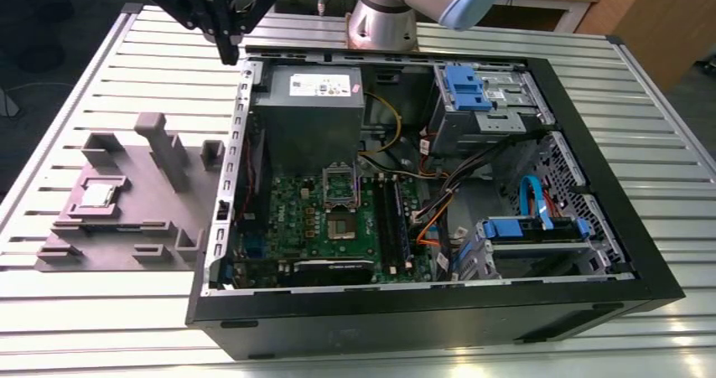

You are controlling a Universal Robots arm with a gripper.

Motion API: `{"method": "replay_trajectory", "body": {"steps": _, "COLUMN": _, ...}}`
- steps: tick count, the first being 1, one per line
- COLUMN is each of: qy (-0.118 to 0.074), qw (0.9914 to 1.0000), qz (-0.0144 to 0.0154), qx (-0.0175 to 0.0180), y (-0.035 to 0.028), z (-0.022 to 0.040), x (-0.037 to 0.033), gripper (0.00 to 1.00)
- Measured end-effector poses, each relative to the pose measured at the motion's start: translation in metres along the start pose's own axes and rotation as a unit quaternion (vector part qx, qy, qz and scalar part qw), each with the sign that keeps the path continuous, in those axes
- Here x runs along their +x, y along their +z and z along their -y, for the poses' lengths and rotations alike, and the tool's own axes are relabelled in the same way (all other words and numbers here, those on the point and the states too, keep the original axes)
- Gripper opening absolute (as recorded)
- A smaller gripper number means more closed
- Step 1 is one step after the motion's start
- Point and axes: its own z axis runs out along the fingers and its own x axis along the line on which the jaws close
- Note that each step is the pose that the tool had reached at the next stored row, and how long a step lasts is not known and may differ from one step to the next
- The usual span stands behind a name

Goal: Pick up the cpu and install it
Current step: 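Reach for the cpu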

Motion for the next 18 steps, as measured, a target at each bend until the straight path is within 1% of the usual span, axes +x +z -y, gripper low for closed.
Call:
{"method": "replay_trajectory", "body": {"steps": 5, "qy": 0.0, "qw": 1.0, "qz": 0.0, "qx": 0.0, "y": 0.0001, "z": 0.0001, "x": 0.0017, "gripper": 0.1}}
{"method": "replay_trajectory", "body": {"steps": 13, "qy": 0.0, "qw": 1.0, "qz": 0.0001, "qx": -0.0001, "y": 0.0005, "z": 0.0002, "x": 0.0022, "gripper": 0.1}}
{"method": "replay_trajectory", "body": {"steps": 16, "qy": 0.0, "qw": 1.0, "qz": 0.0, "qx": 0.0, "y": 0.0006, "z": 0.0004, "x": 0.0041, "gripper": 0.1}}
{"method": "replay_trajectory", "body": {"steps": 18, "qy": 0.0, "qw": 1.0, "qz": 0.0, "qx": 0.0, "y": 0.001, "z": 0.0005, "x": 0.0065, "gripper": 0.1}}
